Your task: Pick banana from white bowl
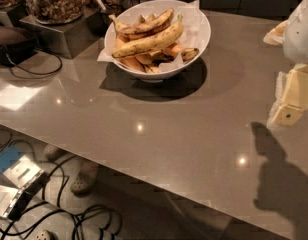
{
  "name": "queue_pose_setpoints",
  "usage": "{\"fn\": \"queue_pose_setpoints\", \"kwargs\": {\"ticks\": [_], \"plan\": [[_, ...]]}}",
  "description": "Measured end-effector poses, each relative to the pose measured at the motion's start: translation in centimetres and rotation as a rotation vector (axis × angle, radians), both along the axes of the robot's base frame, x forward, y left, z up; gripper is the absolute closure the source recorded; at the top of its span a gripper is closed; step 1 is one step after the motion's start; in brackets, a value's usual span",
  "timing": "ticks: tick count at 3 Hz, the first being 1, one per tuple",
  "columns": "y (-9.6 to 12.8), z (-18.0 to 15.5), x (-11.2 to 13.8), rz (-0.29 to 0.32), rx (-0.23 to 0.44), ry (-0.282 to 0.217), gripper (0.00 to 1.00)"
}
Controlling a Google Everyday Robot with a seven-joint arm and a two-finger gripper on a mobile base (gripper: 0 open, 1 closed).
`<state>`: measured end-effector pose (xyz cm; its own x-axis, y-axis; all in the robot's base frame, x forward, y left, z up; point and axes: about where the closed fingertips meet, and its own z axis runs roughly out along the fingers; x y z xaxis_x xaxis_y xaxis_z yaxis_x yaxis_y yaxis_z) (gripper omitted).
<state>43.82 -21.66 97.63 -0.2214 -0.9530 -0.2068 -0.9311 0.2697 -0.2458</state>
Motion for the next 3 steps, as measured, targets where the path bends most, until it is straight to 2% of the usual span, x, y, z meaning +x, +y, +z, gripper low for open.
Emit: {"fn": "queue_pose_setpoints", "kwargs": {"ticks": [1,2,3], "plan": [[0.8,0.4,1.0,-0.001,-0.003,-0.013,0.0],[3.8,1.3,3.9,0.069,-0.046,-0.018,0.0],[7.4,1.4,7.1,0.161,-0.12,-0.011,0.0]]}}
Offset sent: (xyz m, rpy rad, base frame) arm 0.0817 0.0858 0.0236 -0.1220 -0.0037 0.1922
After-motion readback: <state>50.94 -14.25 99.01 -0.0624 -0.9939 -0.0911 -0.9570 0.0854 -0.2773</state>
